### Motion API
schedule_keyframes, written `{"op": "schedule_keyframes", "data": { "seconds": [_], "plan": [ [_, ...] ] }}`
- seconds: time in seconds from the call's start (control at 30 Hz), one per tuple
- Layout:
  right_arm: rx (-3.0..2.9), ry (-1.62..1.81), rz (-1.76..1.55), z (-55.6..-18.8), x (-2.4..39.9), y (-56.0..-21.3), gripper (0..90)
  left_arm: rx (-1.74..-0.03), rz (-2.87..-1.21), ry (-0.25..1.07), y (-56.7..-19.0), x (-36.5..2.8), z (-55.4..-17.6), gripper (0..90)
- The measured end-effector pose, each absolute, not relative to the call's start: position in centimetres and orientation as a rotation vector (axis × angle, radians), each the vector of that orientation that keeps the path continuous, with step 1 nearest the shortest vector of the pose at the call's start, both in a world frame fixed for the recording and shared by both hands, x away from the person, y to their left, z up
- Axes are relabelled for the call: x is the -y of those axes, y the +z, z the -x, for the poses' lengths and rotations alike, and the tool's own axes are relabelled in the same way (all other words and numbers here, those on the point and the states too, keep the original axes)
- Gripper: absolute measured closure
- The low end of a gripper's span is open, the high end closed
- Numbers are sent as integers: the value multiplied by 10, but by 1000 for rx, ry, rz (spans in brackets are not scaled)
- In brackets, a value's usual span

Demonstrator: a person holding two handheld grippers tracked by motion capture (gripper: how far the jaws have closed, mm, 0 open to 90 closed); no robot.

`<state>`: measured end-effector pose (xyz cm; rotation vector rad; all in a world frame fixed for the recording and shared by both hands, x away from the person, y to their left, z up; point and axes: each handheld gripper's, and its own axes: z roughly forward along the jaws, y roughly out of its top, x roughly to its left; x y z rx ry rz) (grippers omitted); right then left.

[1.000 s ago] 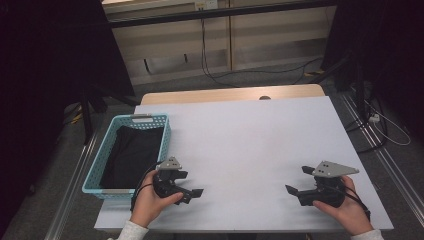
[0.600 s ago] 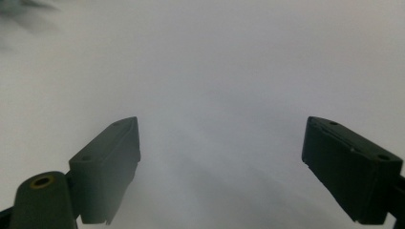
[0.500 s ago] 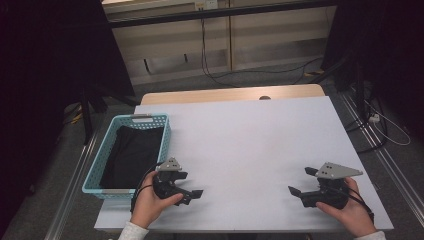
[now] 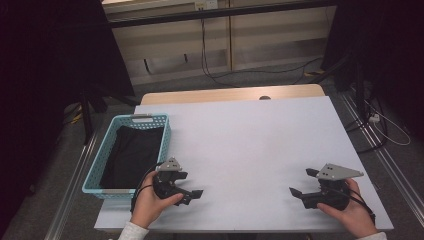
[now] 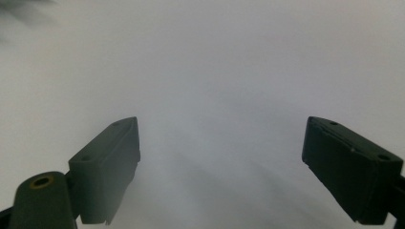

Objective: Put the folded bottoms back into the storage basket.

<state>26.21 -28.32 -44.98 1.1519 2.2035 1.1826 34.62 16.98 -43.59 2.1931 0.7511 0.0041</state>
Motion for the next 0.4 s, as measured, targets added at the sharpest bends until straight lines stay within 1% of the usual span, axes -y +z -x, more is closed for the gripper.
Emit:
{"op": "schedule_keyframes", "data": {
  "seconds": [0.4],
  "plan": [
    [-2218, 1170, -1146, -263, 281, -451, 121, -747, -2189, 11, -435, -170, -346, 70]
  ]
}}
